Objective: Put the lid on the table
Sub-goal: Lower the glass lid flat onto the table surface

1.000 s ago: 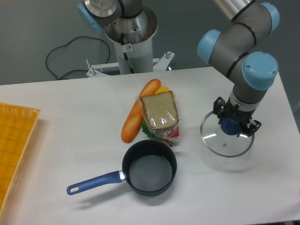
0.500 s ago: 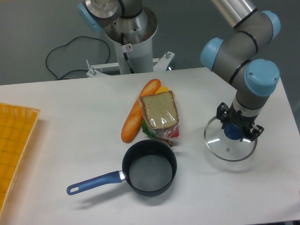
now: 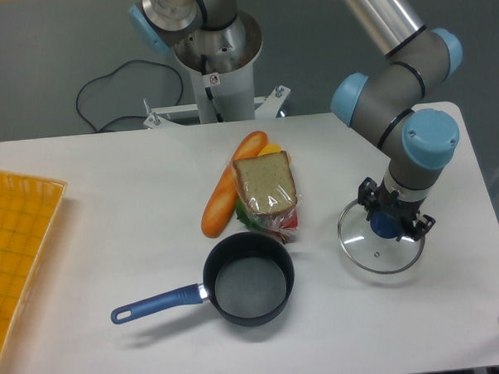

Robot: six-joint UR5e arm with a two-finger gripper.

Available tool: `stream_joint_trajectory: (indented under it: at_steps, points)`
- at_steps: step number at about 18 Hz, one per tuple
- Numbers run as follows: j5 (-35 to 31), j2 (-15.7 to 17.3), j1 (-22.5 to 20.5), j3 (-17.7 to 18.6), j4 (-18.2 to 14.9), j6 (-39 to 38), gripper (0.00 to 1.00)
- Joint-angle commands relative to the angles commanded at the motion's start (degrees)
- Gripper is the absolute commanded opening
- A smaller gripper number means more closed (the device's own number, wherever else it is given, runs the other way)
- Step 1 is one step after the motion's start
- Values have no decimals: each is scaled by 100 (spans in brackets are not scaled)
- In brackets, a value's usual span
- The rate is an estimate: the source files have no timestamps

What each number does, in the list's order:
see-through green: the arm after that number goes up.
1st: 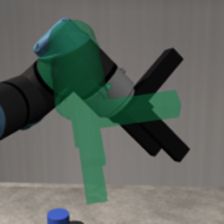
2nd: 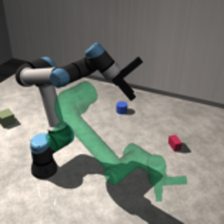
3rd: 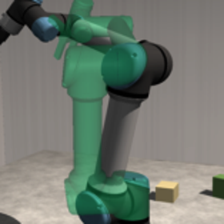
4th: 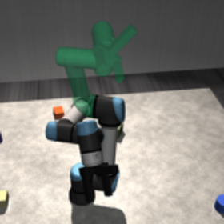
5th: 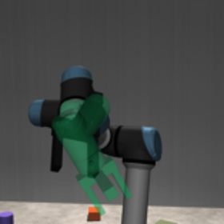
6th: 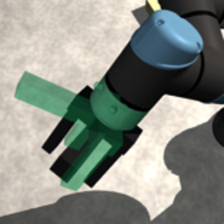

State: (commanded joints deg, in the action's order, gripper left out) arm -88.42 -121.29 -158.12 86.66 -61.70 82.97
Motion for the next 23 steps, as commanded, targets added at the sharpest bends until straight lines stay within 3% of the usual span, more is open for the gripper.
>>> stream_joint_trajectory:
  at_steps: [23]
  points:
    - [-9, -97, 9, 0, 167, 0, 63]
